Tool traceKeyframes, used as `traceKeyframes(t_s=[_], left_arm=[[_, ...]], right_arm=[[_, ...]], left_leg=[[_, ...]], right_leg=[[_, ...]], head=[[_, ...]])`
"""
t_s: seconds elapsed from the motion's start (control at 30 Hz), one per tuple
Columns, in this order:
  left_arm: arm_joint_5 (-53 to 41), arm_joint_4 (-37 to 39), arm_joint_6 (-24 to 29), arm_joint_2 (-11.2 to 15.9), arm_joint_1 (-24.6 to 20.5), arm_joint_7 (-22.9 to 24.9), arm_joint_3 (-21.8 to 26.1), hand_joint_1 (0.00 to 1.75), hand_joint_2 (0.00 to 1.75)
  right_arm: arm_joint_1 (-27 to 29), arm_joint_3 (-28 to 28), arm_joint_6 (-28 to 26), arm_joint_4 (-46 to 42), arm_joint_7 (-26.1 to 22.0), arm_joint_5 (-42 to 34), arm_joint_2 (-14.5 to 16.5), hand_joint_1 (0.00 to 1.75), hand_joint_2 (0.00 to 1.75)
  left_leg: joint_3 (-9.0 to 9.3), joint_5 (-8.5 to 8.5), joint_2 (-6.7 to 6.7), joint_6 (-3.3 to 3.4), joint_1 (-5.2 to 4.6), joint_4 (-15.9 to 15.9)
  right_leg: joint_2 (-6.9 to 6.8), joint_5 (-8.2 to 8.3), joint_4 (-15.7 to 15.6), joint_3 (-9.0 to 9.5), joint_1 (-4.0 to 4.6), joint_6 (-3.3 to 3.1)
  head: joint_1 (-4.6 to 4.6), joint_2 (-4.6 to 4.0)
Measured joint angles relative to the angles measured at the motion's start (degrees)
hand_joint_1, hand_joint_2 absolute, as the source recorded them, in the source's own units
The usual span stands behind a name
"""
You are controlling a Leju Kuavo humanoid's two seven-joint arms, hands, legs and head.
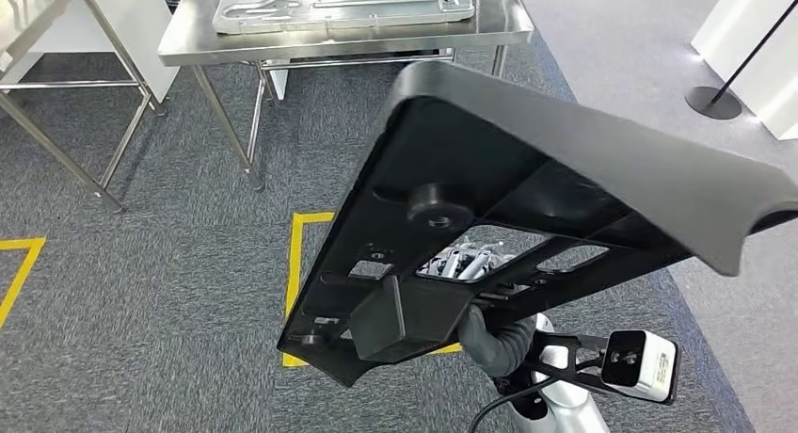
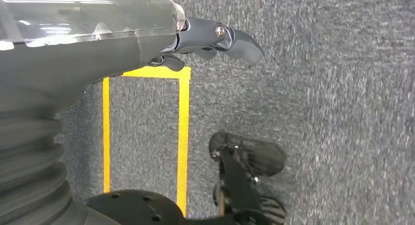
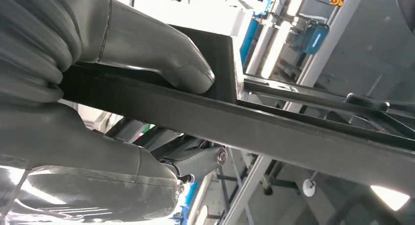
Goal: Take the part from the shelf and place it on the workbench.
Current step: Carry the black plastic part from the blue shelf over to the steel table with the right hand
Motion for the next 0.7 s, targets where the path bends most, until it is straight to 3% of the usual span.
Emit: traceKeyframes(t_s=[0.07,0.1,0.17,0.23,0.27,0.4,0.47,0.53,0.57,0.6,0.63,0.7], left_arm=[[0.01,0.01,-0.18,0.05,0.22,-0.13,0.00,0.00,1.75],[0.02,0.01,-0.24,0.09,0.35,-0.24,0.01,0.00,1.75],[0.04,0.01,-0.31,0.16,0.50,-0.50,0.01,0.00,1.75],[0.07,0.01,-0.32,0.23,0.50,-0.69,0.00,0.00,1.75],[0.08,0.01,-0.31,0.25,0.49,-0.74,0.00,0.00,1.75],[0.08,0.01,-0.17,0.24,0.56,-0.70,-0.01,0.00,1.75],[0.08,0.01,-0.17,0.23,0.43,-0.76,-0.02,0.00,1.75],[0.09,0.01,-0.18,0.25,0.35,-0.84,-0.02,0.00,1.75],[0.10,0.01,-0.18,0.26,0.37,-0.86,-0.02,0.00,1.75],[0.11,0.01,-0.18,0.26,0.41,-0.86,-0.02,0.00,1.75],[0.12,0.01,-0.18,0.26,0.44,-0.86,-0.02,0.00,1.75],[0.13,0.01,-0.18,0.25,0.42,-0.86,-0.02,0.00,1.75]], right_arm=[[0.33,0.00,0.24,0.04,-0.02,-0.01,0.00,1.75,1.75],[0.52,0.00,0.44,0.07,-0.08,-0.02,0.00,1.75,1.75],[0.79,0.00,0.75,0.09,-0.24,-0.02,0.00,1.75,1.75],[0.84,-0.05,0.86,0.09,-0.34,0.04,0.00,1.75,1.75],[0.84,-0.09,0.86,0.09,-0.34,0.09,0.00,1.75,1.75],[0.79,-0.45,0.81,0.09,-0.31,0.20,0.00,1.75,1.75],[0.71,-0.73,0.80,0.08,-0.30,0.21,0.00,1.75,1.75],[0.82,-0.98,0.79,0.13,-0.30,0.21,0.00,1.75,1.75],[0.95,-1.06,0.79,0.18,-0.30,0.21,0.00,1.75,1.75],[1.05,-1.11,0.79,0.22,-0.30,0.21,0.00,1.75,1.75],[1.11,-1.16,0.80,0.25,-0.30,0.21,0.00,1.75,1.75],[1.13,-1.22,0.84,0.27,-0.31,0.21,0.00,1.75,1.75]], left_leg=[[-3.67,-1.79,-0.09,-0.20,0.04,6.47],[-4.12,-1.02,-0.10,-0.20,0.04,6.72],[-1.61,3.40,-0.13,0.07,0.04,0.50],[1.80,6.29,-0.31,0.70,-0.12,-6.92],[2.69,6.58,-0.40,1.04,-0.25,-8.87],[3.70,5.92,-0.51,2.53,-0.23,-10.01],[4.48,5.67,-0.50,3.11,-0.11,-10.28],[4.85,5.19,-0.46,3.36,-0.16,-10.28],[5.08,4.91,-0.46,3.35,-0.18,-10.26],[5.44,4.60,-0.47,3.29,-0.19,-10.25],[5.96,4.24,-0.48,3.18,-0.19,-10.25],[7.18,3.37,-0.51,2.85,-0.20,-10.29]], right_leg=[[0.29,-0.29,0.10,0.19,0.18,-0.15],[0.45,-0.49,0.18,0.39,0.23,-0.10],[0.73,-1.07,0.39,1.07,0.27,0.14],[0.91,-1.72,0.68,1.55,0.42,0.62],[0.97,-1.91,0.74,1.61,0.48,0.93],[0.90,-2.29,2.36,1.37,0.44,2.30],[0.69,-4.41,7.00,-1.06,0.29,2.81],[0.59,-7.27,14.60,-5.90,0.17,3.18],[0.56,-7.83,17.32,-7.97,0.10,3.26],[0.52,-7.26,18.10,-9.09,0.03,3.26],[0.44,-5.50,16.55,-8.97,-0.02,3.17],[0.09,-0.38,8.79,-6.11,0.00,2.70]], head=[[0.00,0.00],[0.00,0.00],[0.00,0.00],[0.00,0.00],[0.00,0.00],[0.00,0.00],[0.00,0.00],[0.00,0.00],[0.00,0.00],[0.00,0.00],[0.00,0.00],[0.00,0.00]])
